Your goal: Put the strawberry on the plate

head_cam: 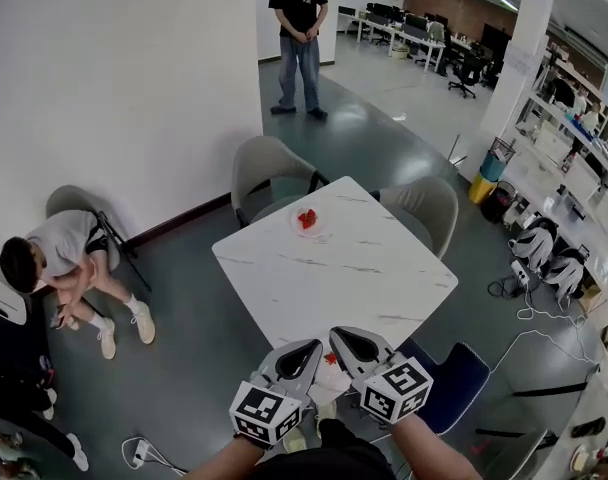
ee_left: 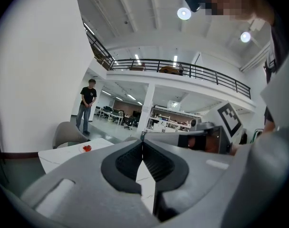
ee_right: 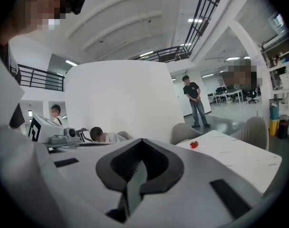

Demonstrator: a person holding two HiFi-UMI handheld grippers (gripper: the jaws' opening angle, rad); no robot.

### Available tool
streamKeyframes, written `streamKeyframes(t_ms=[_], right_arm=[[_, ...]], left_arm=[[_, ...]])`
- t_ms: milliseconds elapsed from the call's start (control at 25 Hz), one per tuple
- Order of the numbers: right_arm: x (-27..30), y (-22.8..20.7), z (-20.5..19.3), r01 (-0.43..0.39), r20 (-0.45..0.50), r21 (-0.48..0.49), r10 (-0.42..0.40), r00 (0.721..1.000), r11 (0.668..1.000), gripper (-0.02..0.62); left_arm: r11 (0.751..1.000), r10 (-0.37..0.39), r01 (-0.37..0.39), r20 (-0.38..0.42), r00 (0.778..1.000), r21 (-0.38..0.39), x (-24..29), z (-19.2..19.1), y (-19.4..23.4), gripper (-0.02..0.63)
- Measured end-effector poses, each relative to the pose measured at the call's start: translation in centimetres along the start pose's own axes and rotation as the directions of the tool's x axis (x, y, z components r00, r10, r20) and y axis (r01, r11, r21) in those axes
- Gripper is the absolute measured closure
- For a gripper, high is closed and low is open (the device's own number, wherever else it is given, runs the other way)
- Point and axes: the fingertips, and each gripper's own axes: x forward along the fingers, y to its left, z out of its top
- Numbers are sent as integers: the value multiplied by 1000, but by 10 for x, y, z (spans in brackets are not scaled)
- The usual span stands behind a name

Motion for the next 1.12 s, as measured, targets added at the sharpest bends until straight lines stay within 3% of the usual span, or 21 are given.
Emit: streamKeyframes(t_ms=[360,1120], right_arm=[[-28,32,47,-18,100,-1,18,995,1000,594],[-58,38,54,6,147,-22,-3,989,1000,595]], left_arm=[[1000,-28,27,55,998,10,-21,45,-24,597],[998,-56,54,86,995,23,-23,46,-54,597]])
